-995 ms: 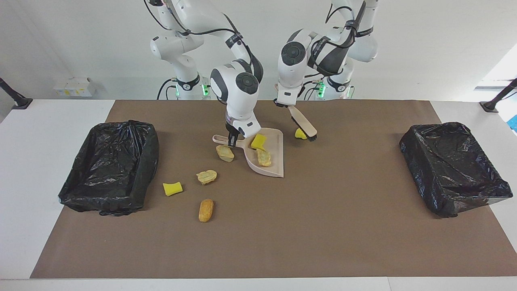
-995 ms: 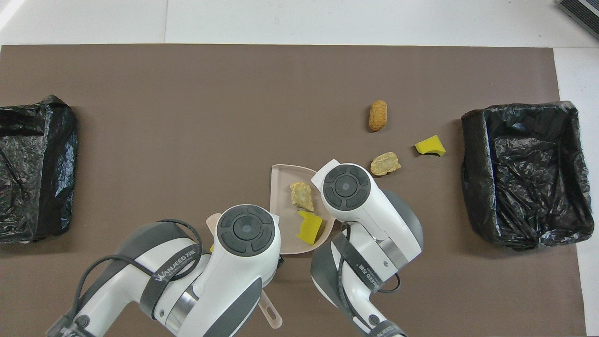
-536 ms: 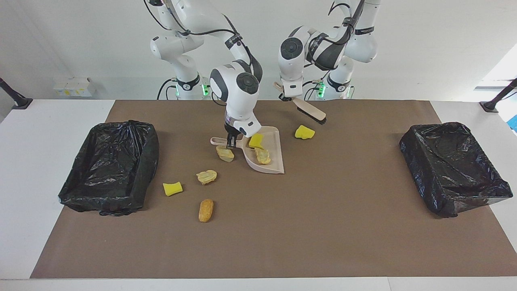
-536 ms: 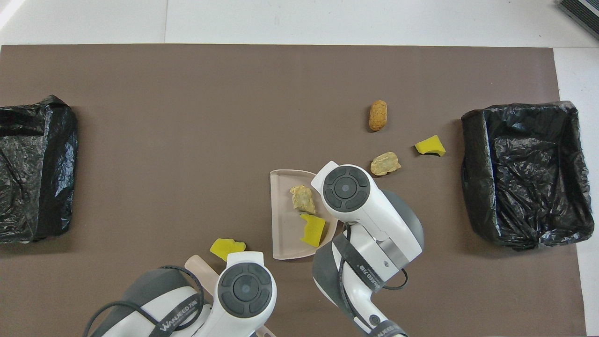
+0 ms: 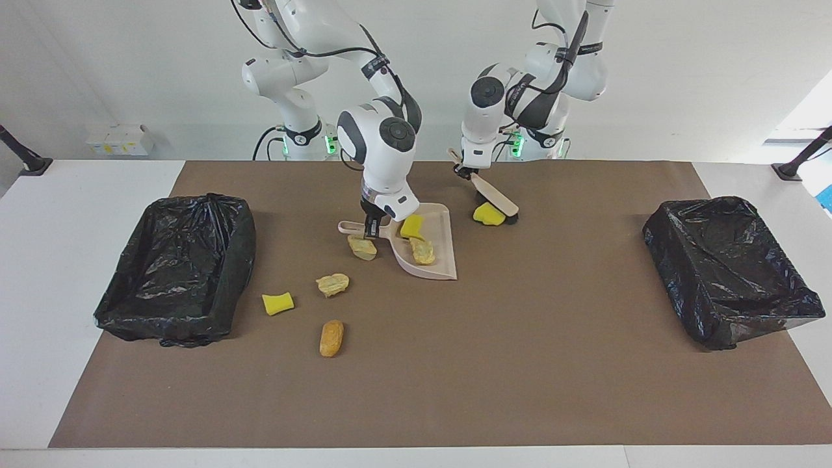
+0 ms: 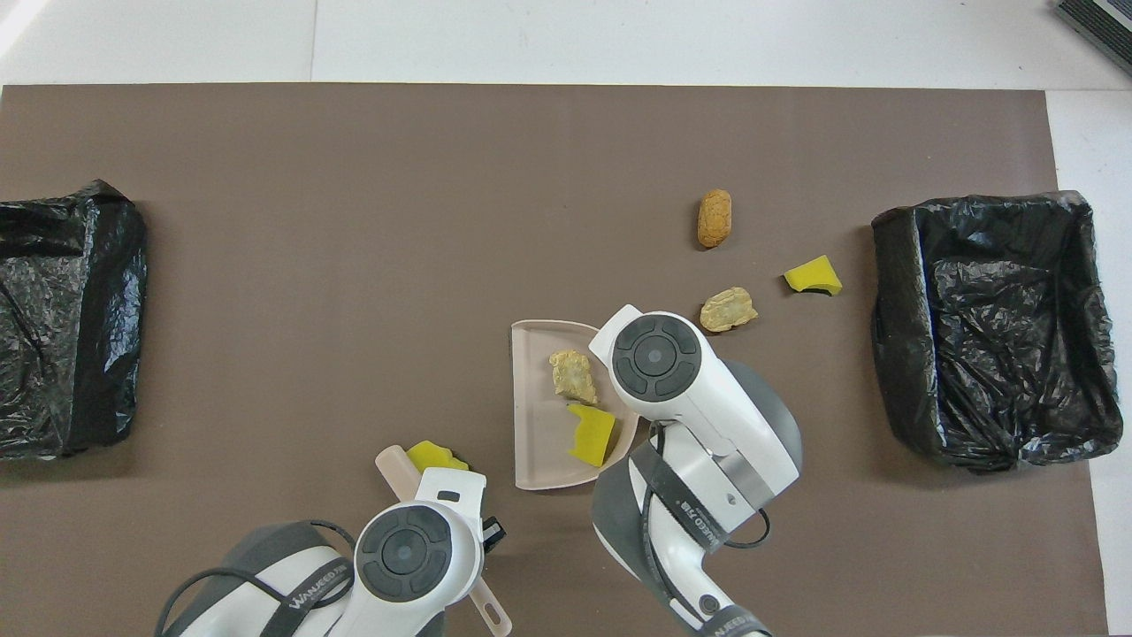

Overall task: Sweep and dump trash in bin
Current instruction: 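Sweep the remaining pieces into the dustpan with the brush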

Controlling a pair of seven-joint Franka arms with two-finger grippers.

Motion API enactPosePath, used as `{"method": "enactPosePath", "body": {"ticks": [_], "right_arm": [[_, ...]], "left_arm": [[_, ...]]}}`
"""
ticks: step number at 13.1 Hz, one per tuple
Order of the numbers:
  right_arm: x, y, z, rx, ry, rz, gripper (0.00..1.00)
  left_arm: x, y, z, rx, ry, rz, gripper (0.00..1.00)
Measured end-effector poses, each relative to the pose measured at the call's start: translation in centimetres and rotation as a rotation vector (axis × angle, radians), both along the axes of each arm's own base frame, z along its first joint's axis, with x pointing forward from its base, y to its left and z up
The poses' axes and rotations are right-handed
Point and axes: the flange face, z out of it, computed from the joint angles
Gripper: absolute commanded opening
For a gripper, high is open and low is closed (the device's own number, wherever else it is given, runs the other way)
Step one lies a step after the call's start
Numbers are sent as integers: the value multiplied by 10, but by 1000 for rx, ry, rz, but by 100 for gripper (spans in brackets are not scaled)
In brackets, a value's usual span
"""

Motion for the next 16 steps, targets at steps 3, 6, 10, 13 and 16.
{"method": "enactPosePath", "body": {"ticks": [3,6,10,13,16], "right_arm": [[-1,-1,0,-1,-2,-14,0],[-2,-1,0,-2,-4,-23,0],[-2,-1,0,-3,-5,-31,0],[-2,-1,1,-3,-5,-31,0],[-2,-1,1,-3,-6,-32,0]], "left_arm": [[14,8,0,-111,7,-216,0],[23,1,3,-205,-23,-385,0],[25,-35,-1,-252,-73,-539,0],[22,-61,0,-268,-101,-586,0],[30,-61,3,-274,-104,-569,0]]}}
